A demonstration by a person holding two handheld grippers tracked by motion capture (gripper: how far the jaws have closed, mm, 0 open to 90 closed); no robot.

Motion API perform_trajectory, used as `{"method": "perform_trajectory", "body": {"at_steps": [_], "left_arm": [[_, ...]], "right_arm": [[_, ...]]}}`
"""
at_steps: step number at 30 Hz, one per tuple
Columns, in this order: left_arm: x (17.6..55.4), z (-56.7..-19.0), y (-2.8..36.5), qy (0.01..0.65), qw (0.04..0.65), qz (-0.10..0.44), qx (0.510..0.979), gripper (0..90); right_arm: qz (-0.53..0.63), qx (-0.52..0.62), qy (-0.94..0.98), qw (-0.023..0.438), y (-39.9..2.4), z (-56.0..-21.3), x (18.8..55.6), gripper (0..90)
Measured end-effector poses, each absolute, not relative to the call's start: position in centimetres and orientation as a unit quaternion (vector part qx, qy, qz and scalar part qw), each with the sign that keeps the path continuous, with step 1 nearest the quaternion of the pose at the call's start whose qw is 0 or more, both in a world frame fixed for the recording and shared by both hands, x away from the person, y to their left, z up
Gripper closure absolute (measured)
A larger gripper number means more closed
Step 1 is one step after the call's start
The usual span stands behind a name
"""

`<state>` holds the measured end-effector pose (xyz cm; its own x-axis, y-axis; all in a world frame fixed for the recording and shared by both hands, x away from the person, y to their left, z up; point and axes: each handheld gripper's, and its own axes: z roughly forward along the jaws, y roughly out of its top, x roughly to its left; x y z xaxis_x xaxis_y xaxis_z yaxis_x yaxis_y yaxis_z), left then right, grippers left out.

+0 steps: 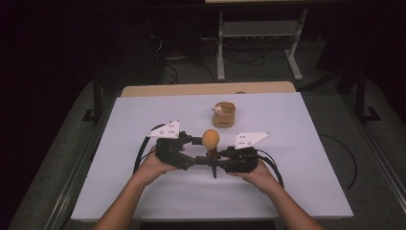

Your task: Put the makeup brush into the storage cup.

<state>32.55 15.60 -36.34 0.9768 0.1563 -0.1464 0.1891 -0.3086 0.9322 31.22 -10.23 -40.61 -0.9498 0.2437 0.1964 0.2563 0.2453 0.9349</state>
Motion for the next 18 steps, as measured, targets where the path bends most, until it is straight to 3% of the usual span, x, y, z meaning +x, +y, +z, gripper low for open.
{"method": "perform_trajectory", "body": {"at_steps": [9, 18], "left_arm": [[31.8, -36.9, 17.5, 0.138, 0.580, 0.018, 0.803, 19.2], [31.0, -37.6, 20.4, 0.176, 0.579, 0.046, 0.795, 16.2]], "right_arm": [[-0.590, -0.174, -0.789, -0.013, -10.9, -40.4, 31.4, 72.4], [-0.587, -0.194, -0.785, -0.035, -11.5, -40.2, 31.6, 72.4]]}}
